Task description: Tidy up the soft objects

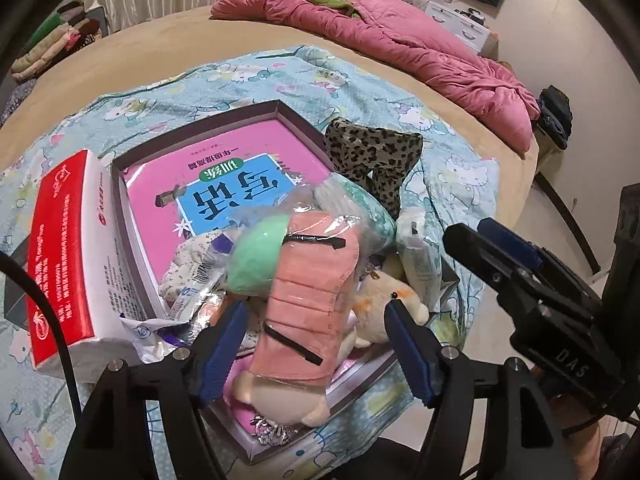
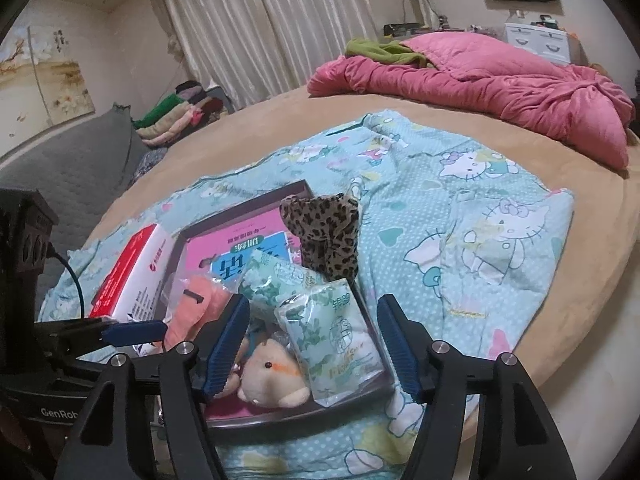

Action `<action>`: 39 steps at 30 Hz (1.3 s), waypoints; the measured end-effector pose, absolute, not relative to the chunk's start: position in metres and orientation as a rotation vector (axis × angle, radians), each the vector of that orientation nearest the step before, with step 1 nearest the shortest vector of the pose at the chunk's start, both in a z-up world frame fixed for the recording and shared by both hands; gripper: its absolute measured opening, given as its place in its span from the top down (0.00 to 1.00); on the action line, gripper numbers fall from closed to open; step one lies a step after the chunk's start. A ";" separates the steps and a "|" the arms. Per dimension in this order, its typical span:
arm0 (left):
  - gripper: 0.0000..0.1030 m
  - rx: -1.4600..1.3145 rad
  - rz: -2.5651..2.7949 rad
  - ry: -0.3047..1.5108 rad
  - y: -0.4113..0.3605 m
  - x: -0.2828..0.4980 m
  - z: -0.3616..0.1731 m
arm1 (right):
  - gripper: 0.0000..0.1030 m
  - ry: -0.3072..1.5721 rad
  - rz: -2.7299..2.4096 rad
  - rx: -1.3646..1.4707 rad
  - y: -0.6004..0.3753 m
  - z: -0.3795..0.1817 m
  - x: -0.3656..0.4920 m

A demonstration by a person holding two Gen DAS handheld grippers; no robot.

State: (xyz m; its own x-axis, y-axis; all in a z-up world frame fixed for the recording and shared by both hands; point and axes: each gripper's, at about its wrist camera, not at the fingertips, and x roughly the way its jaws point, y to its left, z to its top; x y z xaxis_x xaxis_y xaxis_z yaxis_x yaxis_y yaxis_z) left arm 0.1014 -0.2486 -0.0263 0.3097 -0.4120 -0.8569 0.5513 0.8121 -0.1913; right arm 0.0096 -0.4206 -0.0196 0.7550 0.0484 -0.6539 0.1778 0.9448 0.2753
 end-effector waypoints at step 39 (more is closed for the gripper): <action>0.20 0.083 -0.369 0.954 -0.112 0.040 0.055 | 0.13 0.748 -0.086 0.255 -0.317 0.066 -0.049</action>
